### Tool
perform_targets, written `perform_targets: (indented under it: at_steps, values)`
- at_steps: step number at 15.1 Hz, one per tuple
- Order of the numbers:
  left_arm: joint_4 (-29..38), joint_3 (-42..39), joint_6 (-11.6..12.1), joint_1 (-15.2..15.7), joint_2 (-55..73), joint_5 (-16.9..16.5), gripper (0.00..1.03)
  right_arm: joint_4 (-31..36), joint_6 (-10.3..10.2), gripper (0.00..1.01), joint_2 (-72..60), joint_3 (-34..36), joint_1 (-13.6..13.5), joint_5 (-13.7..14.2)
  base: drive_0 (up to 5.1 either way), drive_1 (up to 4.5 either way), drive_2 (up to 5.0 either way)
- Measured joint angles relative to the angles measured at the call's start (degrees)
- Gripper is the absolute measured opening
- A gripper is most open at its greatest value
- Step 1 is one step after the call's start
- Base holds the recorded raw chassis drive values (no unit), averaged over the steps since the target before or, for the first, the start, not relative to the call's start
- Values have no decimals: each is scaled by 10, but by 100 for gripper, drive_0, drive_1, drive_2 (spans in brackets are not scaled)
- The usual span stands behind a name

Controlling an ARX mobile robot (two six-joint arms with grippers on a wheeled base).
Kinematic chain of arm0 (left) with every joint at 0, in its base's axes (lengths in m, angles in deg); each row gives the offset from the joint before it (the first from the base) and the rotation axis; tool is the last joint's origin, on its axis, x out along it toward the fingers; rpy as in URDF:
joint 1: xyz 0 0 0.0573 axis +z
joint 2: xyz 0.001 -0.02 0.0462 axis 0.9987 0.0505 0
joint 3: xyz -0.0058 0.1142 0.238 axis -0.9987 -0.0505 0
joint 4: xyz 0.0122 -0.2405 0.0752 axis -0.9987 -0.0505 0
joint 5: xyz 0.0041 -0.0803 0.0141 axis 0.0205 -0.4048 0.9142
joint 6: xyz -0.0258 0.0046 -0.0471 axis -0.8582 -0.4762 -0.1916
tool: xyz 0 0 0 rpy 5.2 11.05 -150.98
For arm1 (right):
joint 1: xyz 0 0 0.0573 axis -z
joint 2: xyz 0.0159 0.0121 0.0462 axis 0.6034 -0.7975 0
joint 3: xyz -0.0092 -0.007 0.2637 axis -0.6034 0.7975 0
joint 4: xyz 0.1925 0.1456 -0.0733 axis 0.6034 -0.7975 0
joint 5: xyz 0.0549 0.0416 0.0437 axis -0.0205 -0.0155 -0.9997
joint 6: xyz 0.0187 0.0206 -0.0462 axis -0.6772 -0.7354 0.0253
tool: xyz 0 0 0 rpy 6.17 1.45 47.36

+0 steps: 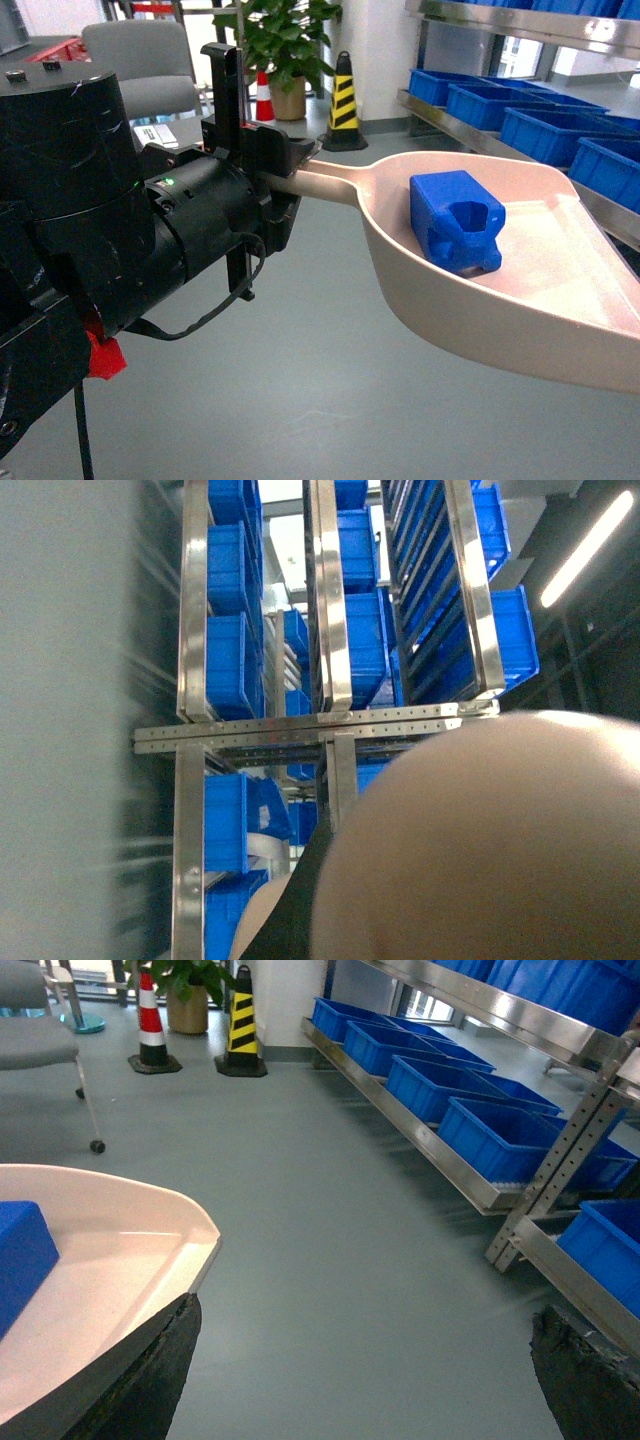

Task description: Place part in tray to right shelf

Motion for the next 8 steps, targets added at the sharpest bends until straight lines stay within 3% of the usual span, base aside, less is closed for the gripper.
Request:
perform_targets:
  at_steps: [8]
  values:
    - [0, 0, 0, 0, 0, 0, 13, 0, 0, 98, 0, 0, 0, 0, -161, -161, -161]
